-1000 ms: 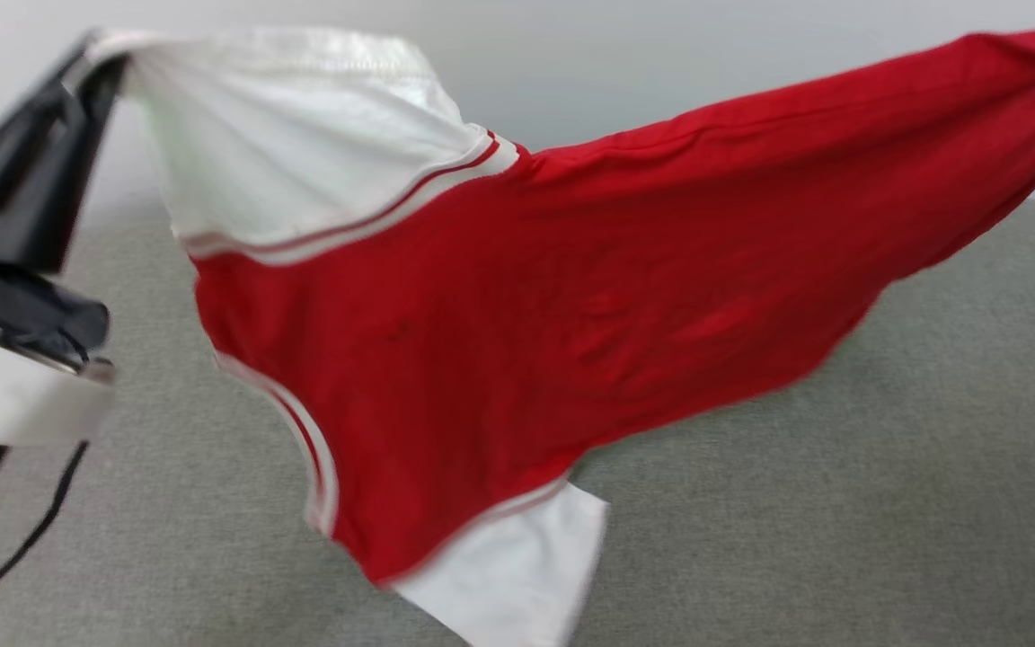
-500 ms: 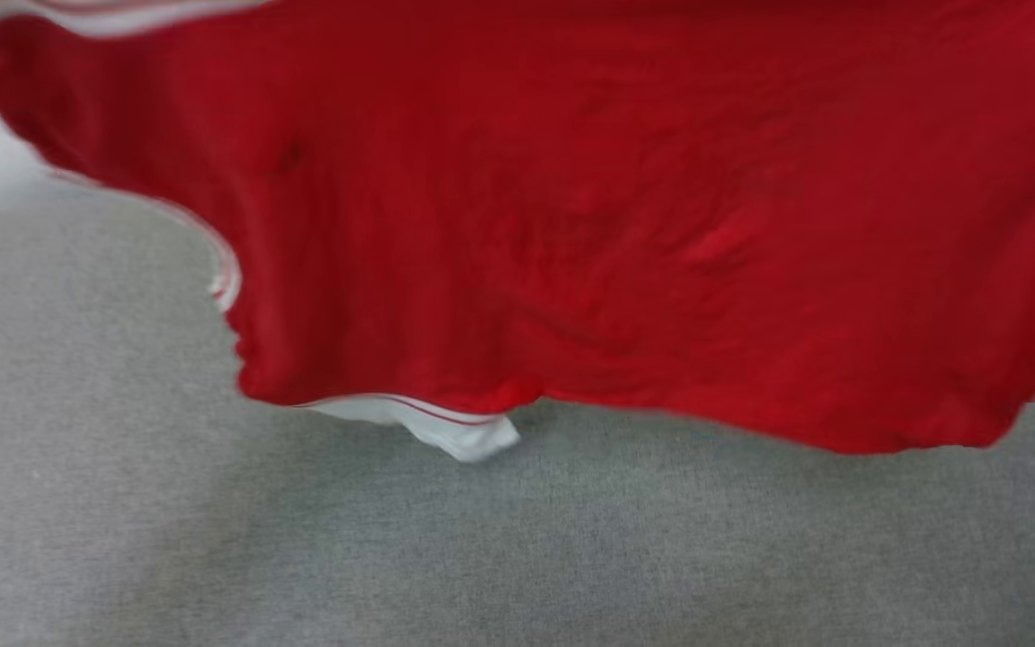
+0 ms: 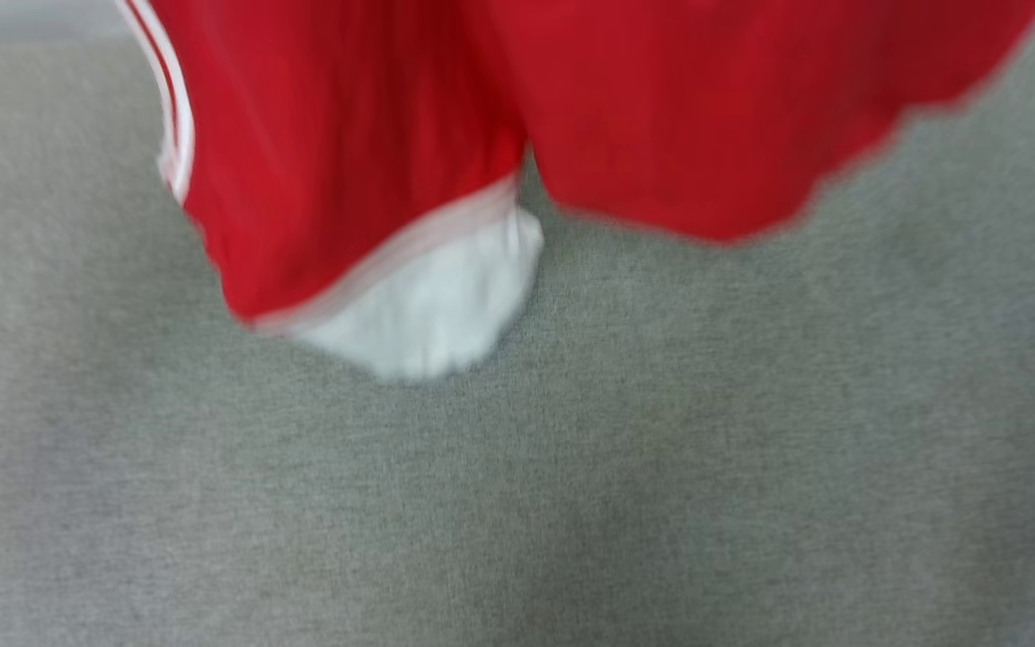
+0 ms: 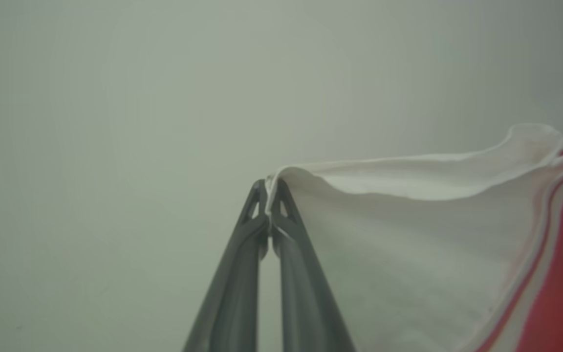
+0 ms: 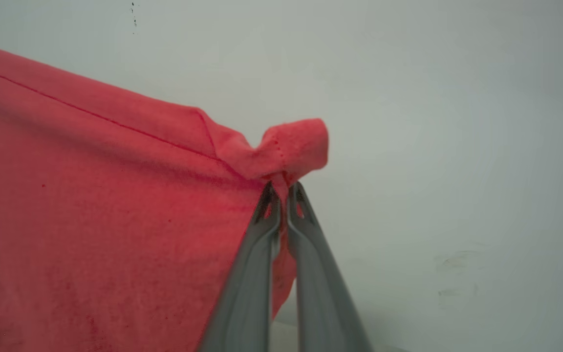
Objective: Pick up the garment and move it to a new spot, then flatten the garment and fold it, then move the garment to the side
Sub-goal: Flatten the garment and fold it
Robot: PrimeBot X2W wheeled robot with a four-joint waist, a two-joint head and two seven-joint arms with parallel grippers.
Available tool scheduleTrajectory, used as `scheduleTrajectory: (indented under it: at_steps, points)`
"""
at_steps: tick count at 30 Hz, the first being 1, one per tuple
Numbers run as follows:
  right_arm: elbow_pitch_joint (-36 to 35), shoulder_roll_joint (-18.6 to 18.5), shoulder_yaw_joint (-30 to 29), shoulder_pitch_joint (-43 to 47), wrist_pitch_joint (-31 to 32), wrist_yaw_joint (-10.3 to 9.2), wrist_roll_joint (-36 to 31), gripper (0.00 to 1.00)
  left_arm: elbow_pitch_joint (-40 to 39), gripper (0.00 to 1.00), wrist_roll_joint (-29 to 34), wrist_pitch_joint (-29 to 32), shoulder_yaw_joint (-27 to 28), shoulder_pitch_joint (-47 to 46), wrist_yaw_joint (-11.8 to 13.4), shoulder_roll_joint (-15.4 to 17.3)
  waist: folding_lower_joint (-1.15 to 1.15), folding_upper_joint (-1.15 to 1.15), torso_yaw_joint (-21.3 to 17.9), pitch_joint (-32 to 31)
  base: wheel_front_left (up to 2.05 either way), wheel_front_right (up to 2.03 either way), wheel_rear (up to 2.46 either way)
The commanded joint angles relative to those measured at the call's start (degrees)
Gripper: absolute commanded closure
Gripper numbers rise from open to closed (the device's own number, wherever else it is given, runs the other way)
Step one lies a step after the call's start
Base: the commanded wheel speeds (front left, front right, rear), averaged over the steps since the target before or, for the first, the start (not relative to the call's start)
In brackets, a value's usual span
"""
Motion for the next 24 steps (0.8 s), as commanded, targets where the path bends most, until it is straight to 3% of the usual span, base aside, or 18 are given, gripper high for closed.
scheduleTrajectory:
  at_steps: [1,9,14,19,24]
  points:
    - [1.9,-0.5,1.0,-3.6,-1.4,-0.04,-0.8,1.00,3.5,1.00,1.0,-1.2,-0.5,-4.0,-0.7,-0.5,-0.01,0.00,0.5,5.3,0.00,0.00,0.00]
    - [15.4,2.1,1.4,-18.3,-11.2,-0.06,-5.1,1.00,19.3,1.00,5.1,-7.4,-4.6,-21.6,-2.4,-4.6,-0.01,0.00,2.1,13.5,0.00,0.00,0.00]
    - [22.4,2.8,2.8,-23.5,-18.5,-0.06,-8.7,1.00,27.3,1.00,6.1,-12.3,-6.9,-27.0,-2.7,-7.6,-0.01,0.00,3.2,16.7,0.00,0.00,0.00]
    - [28.1,3.5,5.4,-23.0,-24.7,-0.05,-10.6,1.00,33.2,1.00,5.1,-16.3,-9.1,-25.3,-2.9,-9.9,-0.01,0.00,4.5,18.6,0.00,0.00,0.00]
    - [32.1,4.3,7.3,-16.7,-31.2,-0.05,-10.3,1.00,36.2,1.00,3.5,-20.3,-11.1,-17.0,-2.9,-12.2,-0.01,0.00,5.8,17.9,0.00,0.00,0.00]
